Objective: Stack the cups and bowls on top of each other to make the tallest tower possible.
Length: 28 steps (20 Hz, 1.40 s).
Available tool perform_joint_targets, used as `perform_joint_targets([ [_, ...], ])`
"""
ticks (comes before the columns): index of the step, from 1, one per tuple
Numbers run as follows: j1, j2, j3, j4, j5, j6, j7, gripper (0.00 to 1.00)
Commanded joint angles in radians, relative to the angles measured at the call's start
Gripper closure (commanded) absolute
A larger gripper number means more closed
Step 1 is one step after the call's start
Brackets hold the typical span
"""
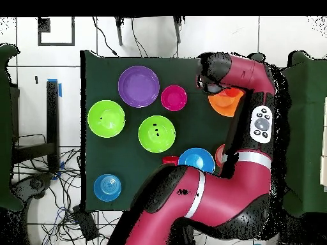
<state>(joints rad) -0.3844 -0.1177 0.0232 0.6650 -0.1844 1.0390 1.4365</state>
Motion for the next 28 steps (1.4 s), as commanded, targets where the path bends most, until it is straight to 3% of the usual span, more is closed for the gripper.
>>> perform_joint_targets([
  [1, 0.042, 0.009, 0.061, 0.045, 0.005, -0.044, 0.084, 1.00],
  [14, 0.091, 0.020, 0.014, 0.054, 0.002, -0.060, 0.156, 1.00],
  [28, 0.104, 0.002, -0.002, 0.105, 0.013, -0.086, 0.152, 1.00],
])
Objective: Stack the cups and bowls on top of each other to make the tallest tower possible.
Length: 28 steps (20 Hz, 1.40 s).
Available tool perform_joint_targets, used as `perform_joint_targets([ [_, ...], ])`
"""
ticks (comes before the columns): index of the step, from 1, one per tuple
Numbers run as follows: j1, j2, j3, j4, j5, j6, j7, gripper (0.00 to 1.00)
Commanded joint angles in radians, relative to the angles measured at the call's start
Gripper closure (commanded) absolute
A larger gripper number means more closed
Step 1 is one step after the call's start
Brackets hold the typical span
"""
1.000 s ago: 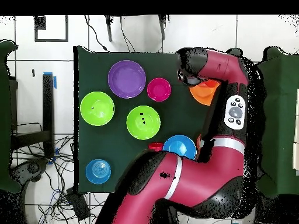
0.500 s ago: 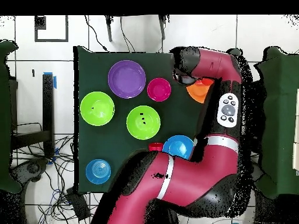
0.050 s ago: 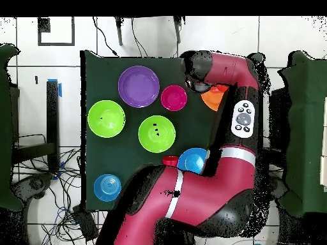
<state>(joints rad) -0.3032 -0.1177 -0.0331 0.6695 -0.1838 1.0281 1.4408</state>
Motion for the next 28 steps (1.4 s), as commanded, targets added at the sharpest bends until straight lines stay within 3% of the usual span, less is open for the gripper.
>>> perform_joint_targets([
  [1, 0.024, 0.000, 0.053, 0.103, 0.013, -0.073, 0.146, 1.00],
  [28, 0.063, 0.024, 0.027, 0.091, 0.029, -0.074, 0.195, 1.00],
])
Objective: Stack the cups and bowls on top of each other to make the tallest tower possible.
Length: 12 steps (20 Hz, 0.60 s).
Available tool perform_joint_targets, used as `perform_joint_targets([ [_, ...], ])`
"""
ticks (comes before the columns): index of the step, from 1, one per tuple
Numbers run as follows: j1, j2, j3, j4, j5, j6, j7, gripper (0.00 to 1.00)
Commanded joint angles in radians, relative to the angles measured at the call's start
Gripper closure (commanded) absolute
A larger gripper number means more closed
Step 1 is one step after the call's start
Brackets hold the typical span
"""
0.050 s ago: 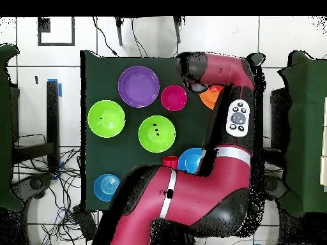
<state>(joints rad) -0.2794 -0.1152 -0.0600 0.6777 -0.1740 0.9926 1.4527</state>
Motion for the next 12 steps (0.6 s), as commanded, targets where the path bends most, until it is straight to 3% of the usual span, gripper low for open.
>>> perform_joint_targets([
  [1, 0.040, 0.021, 0.053, 0.084, 0.021, -0.040, 0.183, 1.00],
  [12, 0.050, 0.014, 0.050, 0.101, 0.037, -0.041, 0.196, 1.00],
])
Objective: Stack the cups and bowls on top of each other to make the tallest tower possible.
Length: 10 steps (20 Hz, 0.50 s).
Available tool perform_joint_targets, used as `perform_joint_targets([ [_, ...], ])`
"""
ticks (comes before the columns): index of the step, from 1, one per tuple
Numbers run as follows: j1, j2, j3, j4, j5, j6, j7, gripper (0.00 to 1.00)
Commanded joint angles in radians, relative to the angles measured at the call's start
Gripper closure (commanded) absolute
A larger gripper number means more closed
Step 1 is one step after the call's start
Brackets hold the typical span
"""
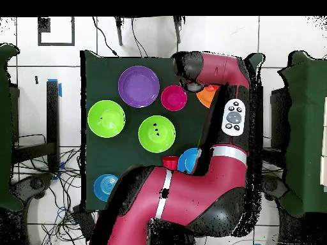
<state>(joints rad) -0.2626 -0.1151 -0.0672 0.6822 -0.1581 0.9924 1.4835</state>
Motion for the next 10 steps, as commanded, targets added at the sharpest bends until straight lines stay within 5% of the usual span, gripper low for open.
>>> perform_joint_targets([
  [1, 0.034, 0.013, 0.057, 0.098, 0.021, -0.041, 0.166, 1.00],
  [10, 0.036, 0.001, 0.061, 0.115, 0.028, -0.037, 0.172, 1.00],
])
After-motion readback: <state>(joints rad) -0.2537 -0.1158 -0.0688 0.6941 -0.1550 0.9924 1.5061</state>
